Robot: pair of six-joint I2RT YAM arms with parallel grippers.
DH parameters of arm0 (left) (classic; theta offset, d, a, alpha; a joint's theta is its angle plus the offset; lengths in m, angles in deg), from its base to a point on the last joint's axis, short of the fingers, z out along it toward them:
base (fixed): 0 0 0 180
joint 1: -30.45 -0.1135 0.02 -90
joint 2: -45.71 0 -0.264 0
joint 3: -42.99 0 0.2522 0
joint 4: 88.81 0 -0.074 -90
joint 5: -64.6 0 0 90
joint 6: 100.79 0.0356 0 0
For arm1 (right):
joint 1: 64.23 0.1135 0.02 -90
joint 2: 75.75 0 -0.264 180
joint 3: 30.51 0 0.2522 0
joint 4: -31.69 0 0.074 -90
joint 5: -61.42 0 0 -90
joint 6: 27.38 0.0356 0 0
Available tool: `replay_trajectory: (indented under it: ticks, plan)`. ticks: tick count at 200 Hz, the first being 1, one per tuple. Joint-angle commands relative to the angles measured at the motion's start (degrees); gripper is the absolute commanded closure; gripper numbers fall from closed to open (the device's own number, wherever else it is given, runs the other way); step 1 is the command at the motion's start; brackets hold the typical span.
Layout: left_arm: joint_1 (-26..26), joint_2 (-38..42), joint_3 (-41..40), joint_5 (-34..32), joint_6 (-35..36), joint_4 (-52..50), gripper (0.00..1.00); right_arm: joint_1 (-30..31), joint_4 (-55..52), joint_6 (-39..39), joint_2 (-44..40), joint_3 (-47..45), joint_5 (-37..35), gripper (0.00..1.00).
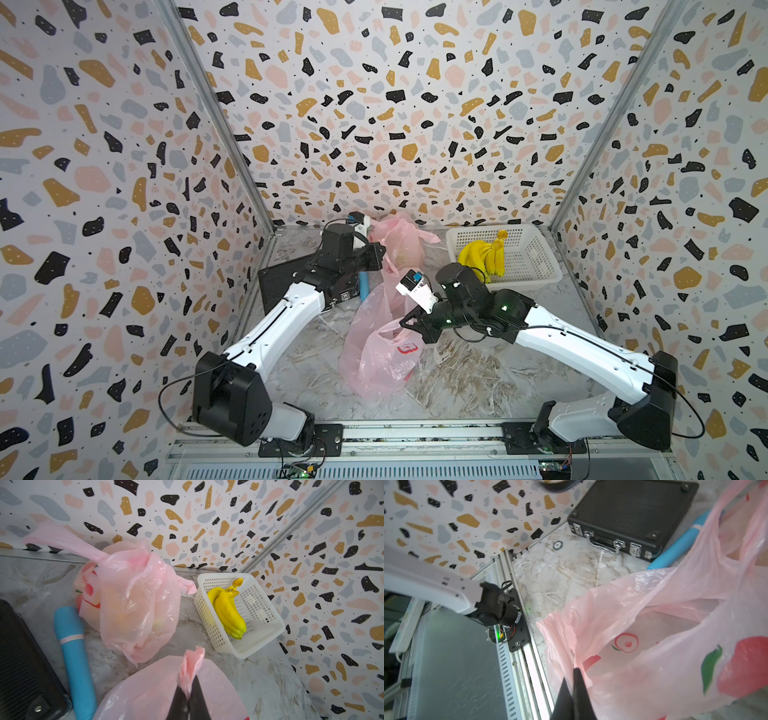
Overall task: Place the banana into a plastic bag & tie a knot
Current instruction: Open the plastic bag at the center of the board.
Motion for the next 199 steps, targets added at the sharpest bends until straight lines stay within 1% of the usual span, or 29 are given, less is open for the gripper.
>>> replay_trajectory:
  ticks: [1,25,30,51,69,85,101,118,127,135,153,163,179,199]
  plan:
    - [-3.2,-2.2,4.8,3.5,1.2,-0.3,1.0,1.2,-2.0,-7.0,-5.3,0.6,0.1,1.0]
    - [-6.5,-4.6,10.0,6.9,1.1,-1.5,1.0,1.3,-2.0,-7.5,-9.6,-1.3,-1.5,1.0]
    - [-6.7,-4.9,11.0,7.4,1.2,-3.4,1.0,1.3,-2.1,-7.6,-10.5,-1.7,-2.3,1.0]
    - [-7.0,-4.2,12.6,9.0,2.0,-5.2,1.0,1.3,-1.2,-8.3,-14.2,-5.3,-6.6,1.0]
    - [-7.0,-2.6,10.7,9.3,2.3,-5.3,1.0,1.3,1.0,-8.2,-16.7,-11.1,-12.2,1.0]
    - [-7.0,-0.8,7.4,7.8,3.0,-5.7,1.0,1.3,3.3,-7.2,-18.3,-17.3,-18.1,1.0]
    - [-7.0,1.6,3.3,5.1,4.0,-6.5,1.0,1.3,4.4,-4.0,-19.4,-22.9,-28.4,1.0]
    - [-7.1,4.1,-0.5,3.2,4.3,-6.8,1.0,1.1,6.2,-0.9,-20.3,-28.4,-35.0,1.0]
    - [-7.0,4.9,-2.0,3.1,3.9,-6.9,1.0,1.0,8.5,0.5,-20.8,-31.5,-36.1,1.0]
    - [-7.0,5.2,-3.3,4.4,3.4,-6.6,1.0,1.0,10.6,1.8,-21.1,-34.0,-36.4,1.0]
    - [-6.7,5.3,-4.8,6.2,2.8,-6.4,1.0,0.6,13.6,4.5,-20.6,-37.0,-38.3,1.0]
    - [-6.3,5.1,-5.2,6.3,3.0,-6.7,1.0,0.2,14.0,5.5,-20.6,-37.5,-40.4,1.0]
    - [-5.5,4.8,-5.2,6.4,3.1,-6.7,1.0,-0.3,14.4,5.7,-21.7,-37.6,-41.7,1.0]
    - [-3.2,3.4,-3.1,7.1,3.2,-6.7,1.0,-0.7,14.1,4.4,-23.9,-36.1,-39.9,1.0]
